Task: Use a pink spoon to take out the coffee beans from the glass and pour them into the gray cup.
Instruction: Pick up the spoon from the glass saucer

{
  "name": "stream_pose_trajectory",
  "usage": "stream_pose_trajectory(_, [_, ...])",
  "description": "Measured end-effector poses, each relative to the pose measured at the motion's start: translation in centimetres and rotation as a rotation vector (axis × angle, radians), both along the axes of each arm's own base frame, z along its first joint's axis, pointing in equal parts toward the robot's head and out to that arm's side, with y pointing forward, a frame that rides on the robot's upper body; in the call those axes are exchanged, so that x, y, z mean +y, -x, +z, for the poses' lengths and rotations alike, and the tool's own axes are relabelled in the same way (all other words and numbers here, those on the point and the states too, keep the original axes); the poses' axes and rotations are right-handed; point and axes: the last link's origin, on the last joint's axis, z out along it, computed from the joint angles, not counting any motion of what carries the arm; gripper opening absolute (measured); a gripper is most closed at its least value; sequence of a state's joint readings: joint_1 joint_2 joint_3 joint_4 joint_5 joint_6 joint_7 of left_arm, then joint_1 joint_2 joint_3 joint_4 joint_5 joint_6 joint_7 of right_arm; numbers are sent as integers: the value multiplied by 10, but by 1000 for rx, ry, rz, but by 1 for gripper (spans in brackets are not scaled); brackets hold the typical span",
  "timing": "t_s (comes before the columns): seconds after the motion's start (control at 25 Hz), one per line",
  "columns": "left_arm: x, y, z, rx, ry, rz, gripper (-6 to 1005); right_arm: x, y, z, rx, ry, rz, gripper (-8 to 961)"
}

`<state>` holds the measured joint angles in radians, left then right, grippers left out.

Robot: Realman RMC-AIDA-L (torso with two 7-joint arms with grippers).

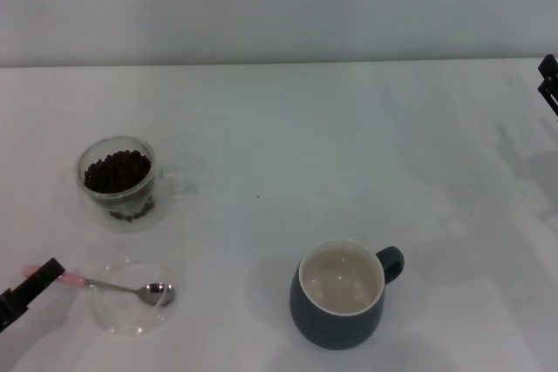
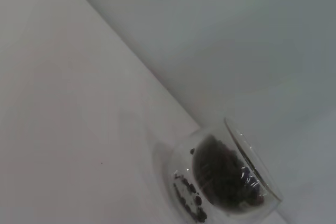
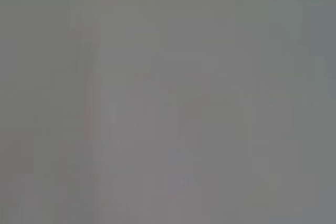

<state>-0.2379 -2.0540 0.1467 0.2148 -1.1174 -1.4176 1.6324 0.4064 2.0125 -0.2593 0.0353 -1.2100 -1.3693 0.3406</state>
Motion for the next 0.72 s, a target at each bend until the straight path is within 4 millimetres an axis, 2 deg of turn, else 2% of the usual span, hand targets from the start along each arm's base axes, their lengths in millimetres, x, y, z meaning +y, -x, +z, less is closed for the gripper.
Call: stream_pose_trajectory(0.72, [7, -13, 31, -25, -32, -150, 136, -1, 0, -2, 12, 1, -1, 785])
